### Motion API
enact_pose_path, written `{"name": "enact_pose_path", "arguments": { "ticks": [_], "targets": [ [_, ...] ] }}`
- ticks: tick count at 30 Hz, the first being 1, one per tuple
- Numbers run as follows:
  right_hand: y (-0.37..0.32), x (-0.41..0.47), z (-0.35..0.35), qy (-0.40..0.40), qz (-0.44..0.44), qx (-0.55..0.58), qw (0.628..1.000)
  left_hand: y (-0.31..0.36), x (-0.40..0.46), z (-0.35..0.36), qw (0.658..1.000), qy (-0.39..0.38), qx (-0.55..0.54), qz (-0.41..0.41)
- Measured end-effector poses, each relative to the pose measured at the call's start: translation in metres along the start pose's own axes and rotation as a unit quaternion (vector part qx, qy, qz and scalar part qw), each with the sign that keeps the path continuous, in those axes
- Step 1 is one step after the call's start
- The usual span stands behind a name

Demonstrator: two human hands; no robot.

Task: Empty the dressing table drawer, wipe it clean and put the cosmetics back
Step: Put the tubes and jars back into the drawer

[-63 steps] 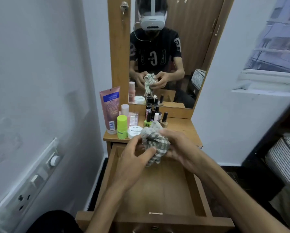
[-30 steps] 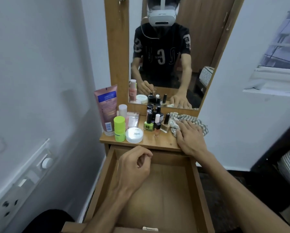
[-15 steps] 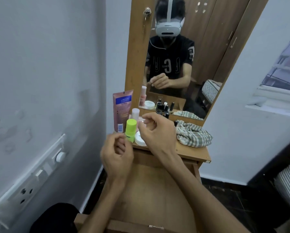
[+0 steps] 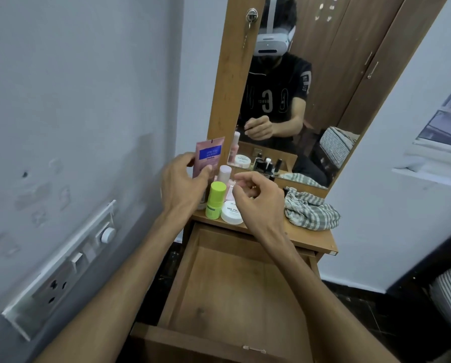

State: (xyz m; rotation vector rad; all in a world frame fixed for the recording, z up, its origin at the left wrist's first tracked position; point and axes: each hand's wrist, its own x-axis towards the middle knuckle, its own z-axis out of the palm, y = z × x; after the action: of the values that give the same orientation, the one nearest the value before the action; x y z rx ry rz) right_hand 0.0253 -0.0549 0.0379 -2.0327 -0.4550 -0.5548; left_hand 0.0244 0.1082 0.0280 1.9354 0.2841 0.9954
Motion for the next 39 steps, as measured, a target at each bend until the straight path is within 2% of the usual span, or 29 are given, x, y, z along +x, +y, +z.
{"name": "enact_pose_path", "arguments": {
  "ticks": [7, 10, 13, 16, 18, 23, 28, 30, 33, 35, 39],
  "targets": [
    [0.007, -0.015, -0.023, 0.004, 0.016, 0.059, 0.998, 0.008, -0.029, -0.046, 0.984, 0.176, -0.019, -0.007],
    [0.005, -0.028, -0.034, -0.015, 0.017, 0.076, 0.997, 0.022, -0.048, -0.069, 0.977, 0.213, -0.012, 0.021],
    [0.003, -0.046, -0.046, -0.107, 0.029, 0.09, 0.99, 0.033, -0.072, -0.073, 0.988, 0.154, -0.003, 0.015],
    [0.009, -0.066, -0.053, -0.264, 0.099, 0.099, 0.954, 0.045, -0.101, -0.058, 0.998, 0.053, -0.009, -0.023],
    [0.013, -0.081, -0.054, -0.324, 0.138, 0.071, 0.933, 0.044, -0.117, -0.043, 0.999, -0.022, 0.01, -0.046],
    [0.026, -0.111, -0.034, -0.37, 0.21, -0.039, 0.904, 0.022, -0.142, -0.009, 0.971, -0.168, 0.15, -0.082],
    [0.05, -0.106, 0.006, -0.414, 0.246, -0.092, 0.872, -0.007, -0.136, -0.001, 0.937, -0.273, 0.189, -0.11],
    [0.054, -0.097, 0.02, -0.413, 0.286, -0.063, 0.862, -0.016, -0.129, -0.003, 0.935, -0.276, 0.195, -0.111],
    [0.049, -0.088, 0.039, -0.418, 0.336, -0.034, 0.843, -0.027, -0.121, -0.006, 0.951, -0.218, 0.2, -0.085],
    [0.044, -0.088, 0.048, -0.43, 0.341, -0.034, 0.835, -0.033, -0.12, -0.006, 0.957, -0.186, 0.213, -0.06],
    [0.05, -0.088, 0.053, -0.445, 0.363, 0.018, 0.818, -0.048, -0.121, -0.012, 0.964, -0.176, 0.181, -0.085]
  ]
}}
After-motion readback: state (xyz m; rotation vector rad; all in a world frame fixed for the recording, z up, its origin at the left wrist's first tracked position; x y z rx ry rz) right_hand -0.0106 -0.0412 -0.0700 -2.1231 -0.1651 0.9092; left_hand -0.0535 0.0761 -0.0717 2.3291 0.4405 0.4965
